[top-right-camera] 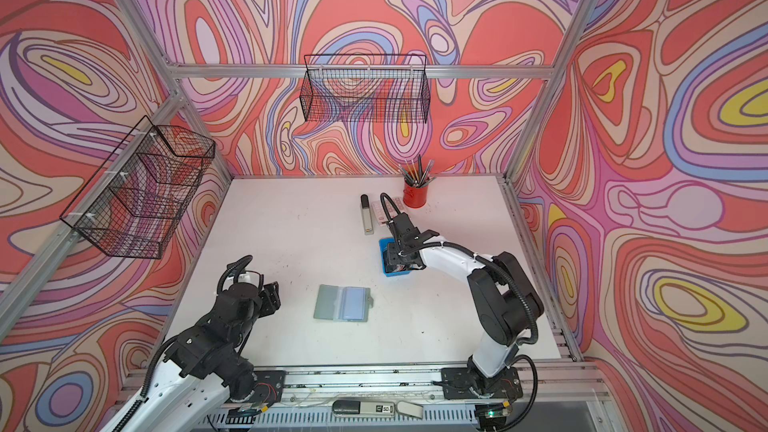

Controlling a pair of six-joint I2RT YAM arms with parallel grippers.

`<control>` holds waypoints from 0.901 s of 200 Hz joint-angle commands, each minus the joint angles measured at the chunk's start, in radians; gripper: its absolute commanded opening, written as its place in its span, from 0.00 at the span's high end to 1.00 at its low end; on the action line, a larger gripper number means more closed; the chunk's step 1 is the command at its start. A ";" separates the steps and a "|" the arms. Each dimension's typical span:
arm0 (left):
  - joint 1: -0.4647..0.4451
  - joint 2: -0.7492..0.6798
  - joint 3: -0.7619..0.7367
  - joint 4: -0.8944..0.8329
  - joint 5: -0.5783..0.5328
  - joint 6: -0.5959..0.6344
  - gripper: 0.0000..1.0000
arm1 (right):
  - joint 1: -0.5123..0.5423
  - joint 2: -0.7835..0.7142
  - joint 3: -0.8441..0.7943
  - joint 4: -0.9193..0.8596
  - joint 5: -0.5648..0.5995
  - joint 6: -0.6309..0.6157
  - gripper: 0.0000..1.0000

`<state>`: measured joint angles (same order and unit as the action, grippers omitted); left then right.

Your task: Put the credit cards into the card holder

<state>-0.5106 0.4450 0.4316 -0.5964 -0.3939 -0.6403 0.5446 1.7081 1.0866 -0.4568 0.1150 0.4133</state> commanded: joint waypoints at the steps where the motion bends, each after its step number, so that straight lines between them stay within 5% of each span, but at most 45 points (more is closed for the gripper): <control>1: 0.004 -0.003 -0.007 -0.022 -0.011 -0.014 0.30 | 0.005 0.004 -0.001 0.009 -0.018 0.011 0.38; 128: 0.003 -0.006 -0.007 -0.024 -0.012 -0.013 0.30 | 0.005 -0.002 -0.008 0.057 -0.117 0.040 0.51; 159: 0.003 -0.005 -0.008 -0.023 -0.011 -0.014 0.30 | 0.006 0.004 -0.005 0.028 -0.017 0.055 0.29; 180: 0.004 -0.006 -0.008 -0.022 -0.013 -0.014 0.30 | 0.013 0.010 -0.010 0.043 -0.014 0.053 0.23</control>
<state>-0.5106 0.4450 0.4316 -0.5964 -0.3939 -0.6403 0.5449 1.7081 1.0863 -0.4198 0.0601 0.4587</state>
